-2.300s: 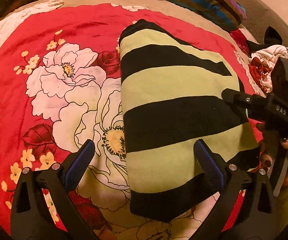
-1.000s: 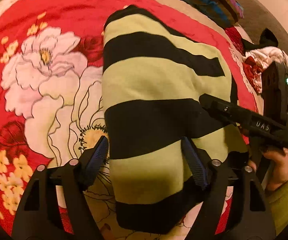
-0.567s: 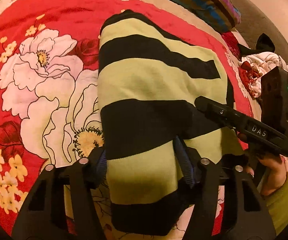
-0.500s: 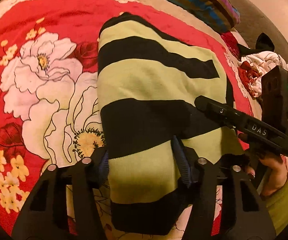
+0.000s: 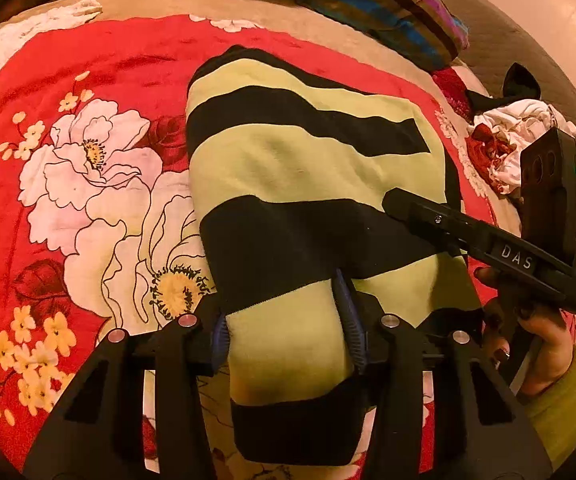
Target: Fold small clothes
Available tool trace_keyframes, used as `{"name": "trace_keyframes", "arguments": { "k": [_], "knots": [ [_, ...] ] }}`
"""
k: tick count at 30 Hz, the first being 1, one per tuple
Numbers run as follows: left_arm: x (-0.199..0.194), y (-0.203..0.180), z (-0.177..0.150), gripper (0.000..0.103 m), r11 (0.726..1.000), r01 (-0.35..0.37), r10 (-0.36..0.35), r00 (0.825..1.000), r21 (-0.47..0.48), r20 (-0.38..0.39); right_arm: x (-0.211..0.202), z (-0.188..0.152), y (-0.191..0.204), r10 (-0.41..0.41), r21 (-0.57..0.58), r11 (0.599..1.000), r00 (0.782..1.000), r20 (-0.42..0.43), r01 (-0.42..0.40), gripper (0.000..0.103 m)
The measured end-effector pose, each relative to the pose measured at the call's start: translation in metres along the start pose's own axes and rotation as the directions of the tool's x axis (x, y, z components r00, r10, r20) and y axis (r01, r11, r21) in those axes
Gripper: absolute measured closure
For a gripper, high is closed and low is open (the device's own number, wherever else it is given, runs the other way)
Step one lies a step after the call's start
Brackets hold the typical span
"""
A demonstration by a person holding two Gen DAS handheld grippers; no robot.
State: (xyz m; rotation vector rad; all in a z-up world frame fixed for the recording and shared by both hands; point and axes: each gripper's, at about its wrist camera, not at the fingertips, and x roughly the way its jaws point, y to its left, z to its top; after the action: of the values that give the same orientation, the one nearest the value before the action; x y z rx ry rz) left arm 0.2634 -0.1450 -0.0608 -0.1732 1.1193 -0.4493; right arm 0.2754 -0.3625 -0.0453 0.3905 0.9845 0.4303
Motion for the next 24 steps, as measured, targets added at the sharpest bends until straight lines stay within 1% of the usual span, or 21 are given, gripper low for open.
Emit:
{"name": "trace_keyframes", "arguments": {
  "k": [6,18,24],
  "knots": [
    [-0.017,0.003,-0.006,0.067,1.000,-0.006,0.007,1.000,-0.006,0.026,-0.002,0.004,0.022,0.006,-0.043,0.999,1.000,0.000,-0.006,0.055],
    [-0.059,0.031,-0.018,0.067,0.998,-0.046,0.049,0.995,-0.031,0.084,0.006,0.003,0.069,0.031,-0.106,0.994,0.999,0.010,-0.030,0.055],
    [-0.070,0.043,-0.024,0.067,0.997,-0.071,0.074,0.992,-0.037,0.104,0.015,-0.001,0.082,0.039,-0.107,0.993,0.999,-0.003,-0.039,0.055]
  ]
}}
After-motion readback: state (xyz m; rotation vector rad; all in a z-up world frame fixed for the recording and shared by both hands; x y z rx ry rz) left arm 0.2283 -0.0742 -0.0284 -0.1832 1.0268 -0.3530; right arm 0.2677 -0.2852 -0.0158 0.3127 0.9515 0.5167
